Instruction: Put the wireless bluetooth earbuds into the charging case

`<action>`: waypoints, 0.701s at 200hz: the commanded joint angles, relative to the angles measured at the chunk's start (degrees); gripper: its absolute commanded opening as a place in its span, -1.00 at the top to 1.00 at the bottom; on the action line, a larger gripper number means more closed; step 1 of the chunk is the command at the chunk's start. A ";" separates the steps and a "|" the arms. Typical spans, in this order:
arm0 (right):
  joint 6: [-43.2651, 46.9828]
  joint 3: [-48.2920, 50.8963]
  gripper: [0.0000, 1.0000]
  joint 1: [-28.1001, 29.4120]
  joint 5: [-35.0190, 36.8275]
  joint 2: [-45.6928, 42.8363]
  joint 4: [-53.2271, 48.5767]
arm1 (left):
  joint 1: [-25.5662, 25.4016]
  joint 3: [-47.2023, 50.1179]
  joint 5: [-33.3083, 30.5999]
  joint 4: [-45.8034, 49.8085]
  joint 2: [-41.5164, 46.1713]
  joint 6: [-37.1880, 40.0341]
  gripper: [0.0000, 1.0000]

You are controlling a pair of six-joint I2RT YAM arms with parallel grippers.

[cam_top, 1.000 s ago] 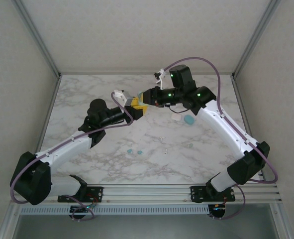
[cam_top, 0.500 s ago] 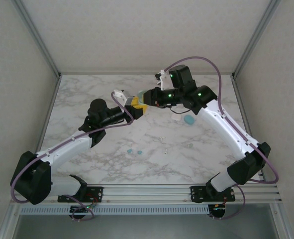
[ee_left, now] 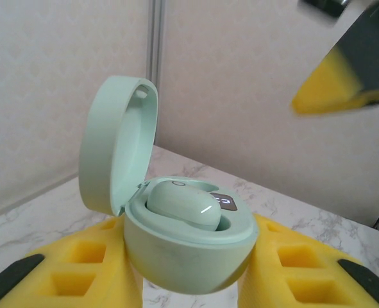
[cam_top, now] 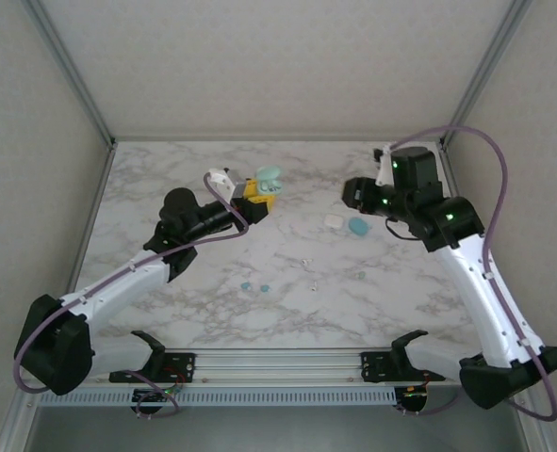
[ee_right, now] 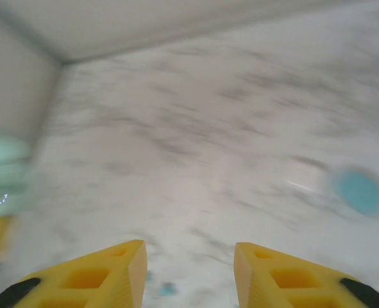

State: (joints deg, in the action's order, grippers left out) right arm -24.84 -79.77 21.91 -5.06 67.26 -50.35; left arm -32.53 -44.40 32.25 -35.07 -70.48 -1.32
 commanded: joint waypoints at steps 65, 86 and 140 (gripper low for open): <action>-11.57 32.65 -0.01 -11.60 -8.02 6.48 4.38 | -0.37 1.51 -0.79 -1.07 3.42 -0.62 0.42; -11.48 34.38 -0.03 -12.02 -10.18 8.95 7.29 | -0.45 1.27 -0.65 -0.52 3.59 -0.24 0.42; -10.79 35.15 -0.01 -12.03 -9.98 13.31 13.13 | -0.42 0.64 -0.18 -0.35 2.80 -0.43 0.43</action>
State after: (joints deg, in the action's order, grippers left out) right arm -35.03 -45.47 10.09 -13.78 79.00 -41.08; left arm -32.53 -43.27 32.03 -34.68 -68.34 -1.32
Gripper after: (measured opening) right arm 0.505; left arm 0.353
